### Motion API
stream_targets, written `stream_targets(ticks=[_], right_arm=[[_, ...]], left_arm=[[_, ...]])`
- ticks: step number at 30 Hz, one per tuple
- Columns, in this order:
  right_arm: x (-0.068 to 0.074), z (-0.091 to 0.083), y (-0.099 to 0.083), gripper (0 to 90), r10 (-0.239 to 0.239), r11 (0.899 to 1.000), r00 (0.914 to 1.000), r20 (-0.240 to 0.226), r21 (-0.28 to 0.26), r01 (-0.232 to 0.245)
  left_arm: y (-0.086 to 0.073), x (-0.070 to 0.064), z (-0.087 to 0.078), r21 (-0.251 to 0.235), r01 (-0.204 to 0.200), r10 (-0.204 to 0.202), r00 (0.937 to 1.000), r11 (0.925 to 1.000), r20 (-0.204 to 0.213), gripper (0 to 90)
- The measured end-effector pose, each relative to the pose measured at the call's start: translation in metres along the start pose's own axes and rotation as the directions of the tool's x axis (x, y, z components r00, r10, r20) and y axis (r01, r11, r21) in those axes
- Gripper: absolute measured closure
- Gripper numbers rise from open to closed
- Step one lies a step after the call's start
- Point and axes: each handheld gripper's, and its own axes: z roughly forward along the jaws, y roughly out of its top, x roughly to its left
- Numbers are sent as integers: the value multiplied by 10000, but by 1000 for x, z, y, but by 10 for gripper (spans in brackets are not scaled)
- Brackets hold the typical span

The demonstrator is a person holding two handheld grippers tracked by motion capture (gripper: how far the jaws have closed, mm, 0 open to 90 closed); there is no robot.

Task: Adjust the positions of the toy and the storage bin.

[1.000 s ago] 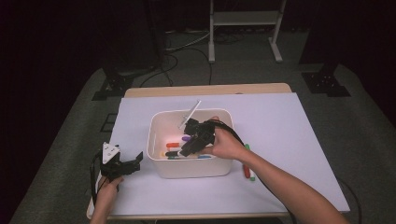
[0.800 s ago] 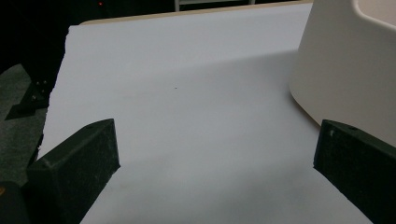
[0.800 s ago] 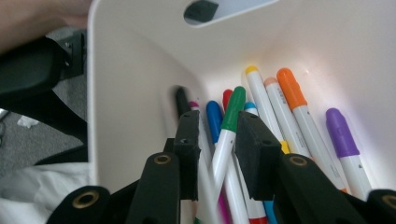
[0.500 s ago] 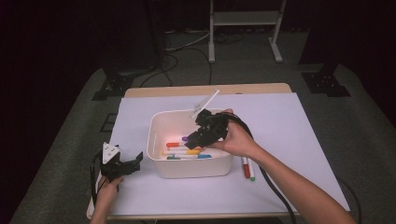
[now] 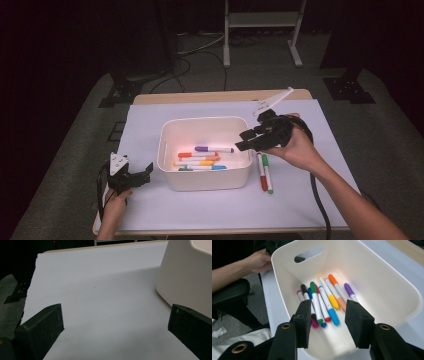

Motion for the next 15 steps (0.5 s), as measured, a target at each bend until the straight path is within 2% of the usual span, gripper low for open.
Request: stream_targets(ticks=[5,7,8,11,15], right_arm=[[-12,-27,-27,543,571,9980,9971,509,-299,-556],[-14,-30,-32,541,691,9971,9961,543,-349,-672],[-19,-36,-45,533,922,9952,9933,690,-395,-896],[-27,-38,-65,525,1218,9923,9884,908,-348,-1191],[-38,-29,-95,499,1738,9848,9778,1173,-245,-1721]], left_arm=[[0,0,0,8,-5,5,10000,10000,-14,0],[0,0,0,6,-27,27,10000,10000,-20,0],[0,0,0,14,-45,45,10000,10000,-25,0],[0,0,0,-9,-12,12,10000,10000,-32,0],[0,0,0,0,1,-1,10000,10000,-35,0]])
